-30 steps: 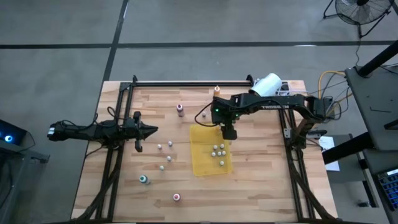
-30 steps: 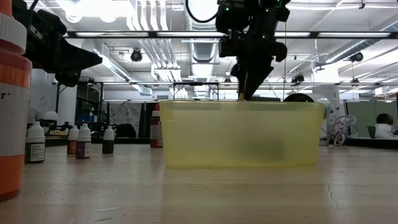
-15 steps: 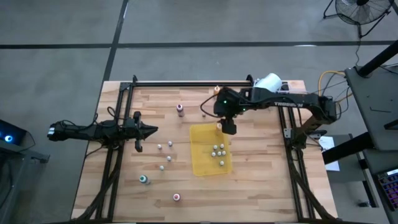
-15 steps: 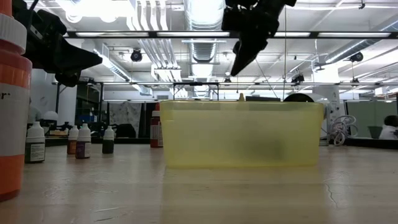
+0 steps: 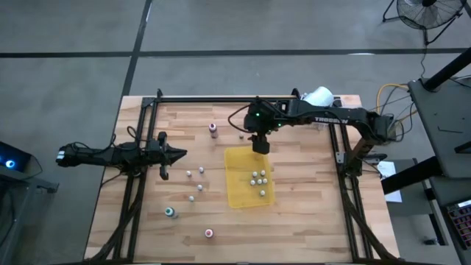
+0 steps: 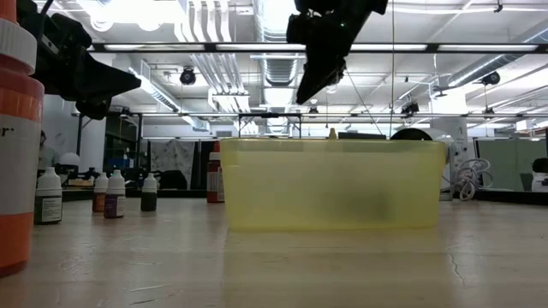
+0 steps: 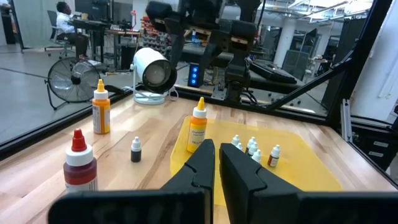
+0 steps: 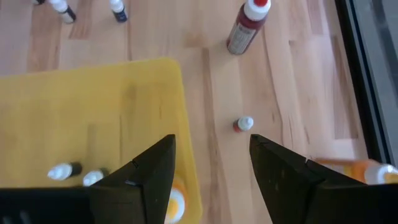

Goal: Pick & Place food coloring
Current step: Put the small red food coloring bottle into the yellow bin

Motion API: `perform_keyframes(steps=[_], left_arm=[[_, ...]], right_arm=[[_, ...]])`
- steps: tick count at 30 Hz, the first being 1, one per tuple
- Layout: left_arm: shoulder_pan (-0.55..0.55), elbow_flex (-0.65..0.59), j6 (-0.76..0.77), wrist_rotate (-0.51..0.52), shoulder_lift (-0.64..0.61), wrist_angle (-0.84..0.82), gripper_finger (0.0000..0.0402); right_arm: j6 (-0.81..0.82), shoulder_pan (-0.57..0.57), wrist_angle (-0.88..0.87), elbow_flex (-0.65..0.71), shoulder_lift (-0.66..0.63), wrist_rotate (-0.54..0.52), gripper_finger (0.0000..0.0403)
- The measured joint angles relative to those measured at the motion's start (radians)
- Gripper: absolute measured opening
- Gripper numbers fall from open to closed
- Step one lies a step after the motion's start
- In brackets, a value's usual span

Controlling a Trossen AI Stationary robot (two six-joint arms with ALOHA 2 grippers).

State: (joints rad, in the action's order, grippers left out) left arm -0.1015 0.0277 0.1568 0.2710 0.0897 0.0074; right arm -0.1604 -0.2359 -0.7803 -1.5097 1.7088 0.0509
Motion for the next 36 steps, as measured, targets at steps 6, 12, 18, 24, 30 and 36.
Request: perform_keyframes(steps=[6, 12, 18, 24, 30, 36], left_arm=[[0.000, 0.000, 0.000, 0.000, 0.000, 0.000, 0.0000], [0.000, 0.000, 0.000, 0.000, 0.000, 0.000, 0.0000], [0.000, 0.000, 0.000, 0.000, 0.000, 0.000, 0.0000], [0.000, 0.000, 0.000, 0.000, 0.000, 0.000, 0.0000], [0.000, 0.000, 0.000, 0.000, 0.000, 0.000, 0.0000], [0.000, 0.000, 0.000, 0.000, 0.000, 0.000, 0.0000]], right_arm=[[-0.008, -0.008, 0.015, -0.022, 0.040, 0.000, 0.0199], [-0.003, -0.020, 0.017, -0.023, 0.059, 0.000, 0.0199], [0.001, -0.032, 0.024, -0.023, 0.091, 0.001, 0.0199], [0.002, -0.046, 0.054, -0.023, 0.127, 0.001, 0.0199], [-0.005, -0.050, 0.064, -0.022, 0.166, 0.001, 0.0199], [-0.032, -0.051, 0.080, -0.022, 0.188, 0.004, 0.0199]])
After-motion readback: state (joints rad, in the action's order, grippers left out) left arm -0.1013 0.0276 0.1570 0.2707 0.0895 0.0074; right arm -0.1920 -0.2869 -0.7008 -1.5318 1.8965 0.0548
